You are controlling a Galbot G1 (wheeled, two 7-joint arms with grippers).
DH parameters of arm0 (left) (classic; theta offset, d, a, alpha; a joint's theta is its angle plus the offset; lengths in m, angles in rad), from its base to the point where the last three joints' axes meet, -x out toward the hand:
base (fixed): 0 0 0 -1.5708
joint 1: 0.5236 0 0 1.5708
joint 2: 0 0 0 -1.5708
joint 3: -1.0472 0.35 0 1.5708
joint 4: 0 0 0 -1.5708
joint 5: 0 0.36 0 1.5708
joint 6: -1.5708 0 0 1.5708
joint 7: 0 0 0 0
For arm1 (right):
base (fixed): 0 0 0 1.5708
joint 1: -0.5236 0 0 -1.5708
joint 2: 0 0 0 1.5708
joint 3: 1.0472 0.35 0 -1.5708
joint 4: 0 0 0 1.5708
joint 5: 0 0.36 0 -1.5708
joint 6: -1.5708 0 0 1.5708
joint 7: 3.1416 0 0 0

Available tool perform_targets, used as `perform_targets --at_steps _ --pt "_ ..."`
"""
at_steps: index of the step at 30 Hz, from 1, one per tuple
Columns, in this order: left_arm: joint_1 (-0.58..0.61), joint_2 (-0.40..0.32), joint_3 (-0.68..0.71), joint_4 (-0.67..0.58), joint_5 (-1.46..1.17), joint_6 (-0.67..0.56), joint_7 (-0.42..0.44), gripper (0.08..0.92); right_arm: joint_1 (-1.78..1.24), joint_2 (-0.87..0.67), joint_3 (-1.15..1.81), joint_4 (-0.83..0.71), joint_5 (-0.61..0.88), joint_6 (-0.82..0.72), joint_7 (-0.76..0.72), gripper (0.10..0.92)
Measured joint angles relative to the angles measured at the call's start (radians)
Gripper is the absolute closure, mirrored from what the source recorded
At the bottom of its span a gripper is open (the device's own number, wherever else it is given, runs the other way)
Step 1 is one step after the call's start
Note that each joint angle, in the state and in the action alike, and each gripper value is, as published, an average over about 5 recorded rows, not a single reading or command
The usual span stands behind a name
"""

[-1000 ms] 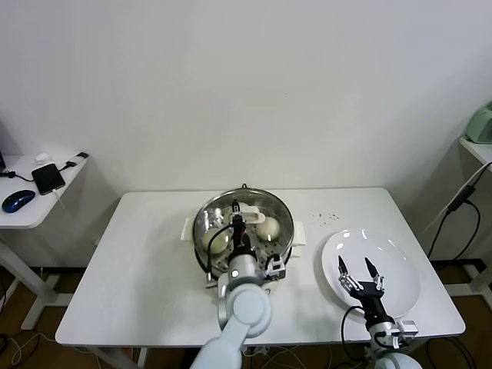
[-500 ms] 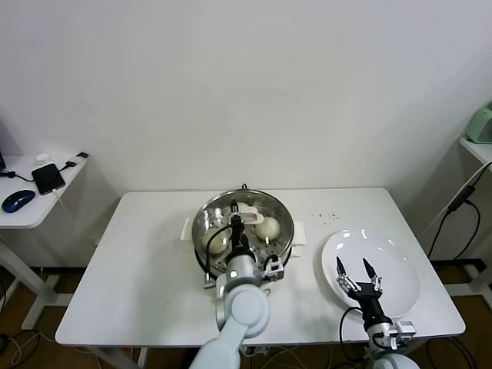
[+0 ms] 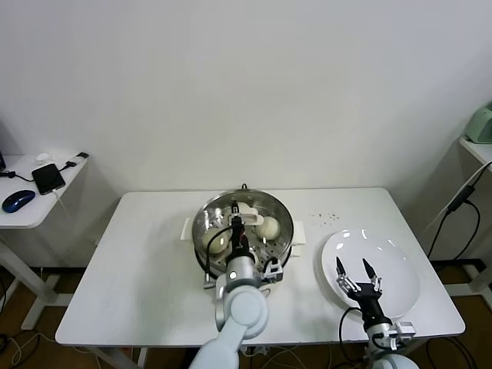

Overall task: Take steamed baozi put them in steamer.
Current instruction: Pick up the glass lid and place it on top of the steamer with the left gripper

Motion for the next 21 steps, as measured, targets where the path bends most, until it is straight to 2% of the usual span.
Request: perform_targets --at_steps 9,12,21 --pt "0.004 0.005 -0.001 -0.003 -0.003 -0.008 -0.002 0.840 0.000 -0.001 0.000 0.000 0.001 0.000 0.000 0.203" --pt "0.008 0.006 0.000 -0.009 -0.009 -0.011 0.003 0.810 0.000 -0.001 -0.001 0.000 0.001 0.000 0.000 0.203" --pt "0.026 0.009 -0.002 -0.045 -0.022 -0.026 0.017 0.560 -0.002 0.000 -0.001 -0.001 0.002 0.001 0.000 0.203"
